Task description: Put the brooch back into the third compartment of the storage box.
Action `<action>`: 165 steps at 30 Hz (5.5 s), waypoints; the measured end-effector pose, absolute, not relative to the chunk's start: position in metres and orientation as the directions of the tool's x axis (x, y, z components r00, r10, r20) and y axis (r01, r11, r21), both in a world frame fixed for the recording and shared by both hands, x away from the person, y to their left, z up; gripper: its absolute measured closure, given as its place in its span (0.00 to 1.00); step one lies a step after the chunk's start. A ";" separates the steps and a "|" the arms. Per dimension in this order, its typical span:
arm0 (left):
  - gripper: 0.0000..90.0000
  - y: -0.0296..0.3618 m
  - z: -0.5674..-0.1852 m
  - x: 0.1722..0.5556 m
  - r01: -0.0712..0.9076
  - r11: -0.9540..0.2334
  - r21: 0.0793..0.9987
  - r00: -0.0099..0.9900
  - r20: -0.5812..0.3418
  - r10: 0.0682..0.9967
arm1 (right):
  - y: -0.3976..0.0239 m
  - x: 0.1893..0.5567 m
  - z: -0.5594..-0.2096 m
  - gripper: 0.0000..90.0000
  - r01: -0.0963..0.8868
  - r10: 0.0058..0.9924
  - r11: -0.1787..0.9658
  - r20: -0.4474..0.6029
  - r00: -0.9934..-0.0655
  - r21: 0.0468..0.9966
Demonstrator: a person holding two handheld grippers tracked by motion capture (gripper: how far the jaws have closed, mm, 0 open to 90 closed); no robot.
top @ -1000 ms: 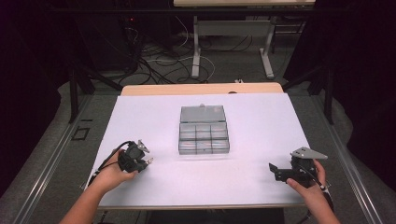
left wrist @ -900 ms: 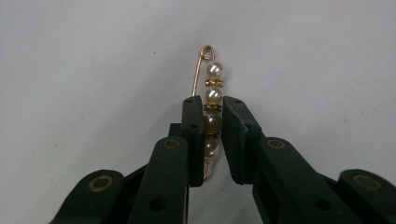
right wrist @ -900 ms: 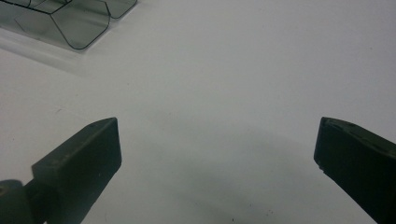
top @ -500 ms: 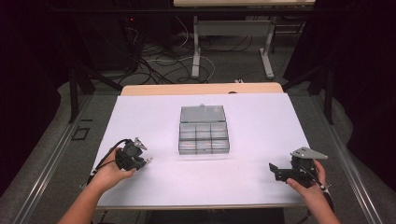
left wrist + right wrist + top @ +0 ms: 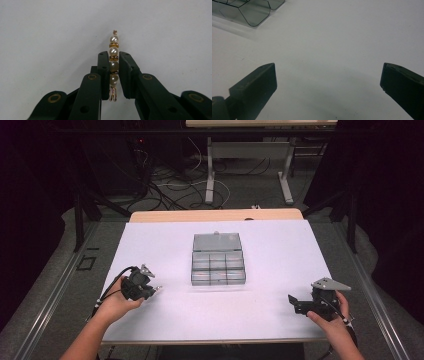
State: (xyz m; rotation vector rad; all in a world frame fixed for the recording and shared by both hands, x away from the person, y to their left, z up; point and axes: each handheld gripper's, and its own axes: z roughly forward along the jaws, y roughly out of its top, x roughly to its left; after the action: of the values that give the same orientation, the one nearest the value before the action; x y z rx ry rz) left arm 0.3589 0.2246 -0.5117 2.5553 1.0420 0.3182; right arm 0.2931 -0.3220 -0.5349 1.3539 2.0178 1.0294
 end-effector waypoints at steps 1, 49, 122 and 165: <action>0.89 0.225 -0.511 0.359 0.628 -0.660 0.413 0.701 0.070 0.710 | -0.322 0.293 -0.535 0.01 0.549 0.925 0.219 0.008 -0.381 0.807; 0.89 0.214 -0.492 0.364 0.604 -0.487 0.631 0.625 0.003 0.780 | -0.322 0.293 -0.535 0.01 0.549 0.926 0.217 0.008 -0.378 0.807; 0.89 0.098 -0.461 0.382 0.489 -0.452 0.746 0.729 -0.064 0.682 | -0.322 0.293 -0.535 0.00 0.552 0.920 0.219 0.019 -0.392 0.804; 0.89 0.028 -0.460 0.415 0.481 -0.449 0.753 0.741 -0.075 0.668 | -0.321 0.295 -0.538 0.00 0.556 0.918 0.216 0.028 -0.397 0.802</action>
State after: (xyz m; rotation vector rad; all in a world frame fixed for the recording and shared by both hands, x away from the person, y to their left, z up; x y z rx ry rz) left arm 0.4149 0.0281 -0.4603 2.1330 0.8619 0.2963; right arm 0.2947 -0.3211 -0.5382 1.3600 2.0378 1.0484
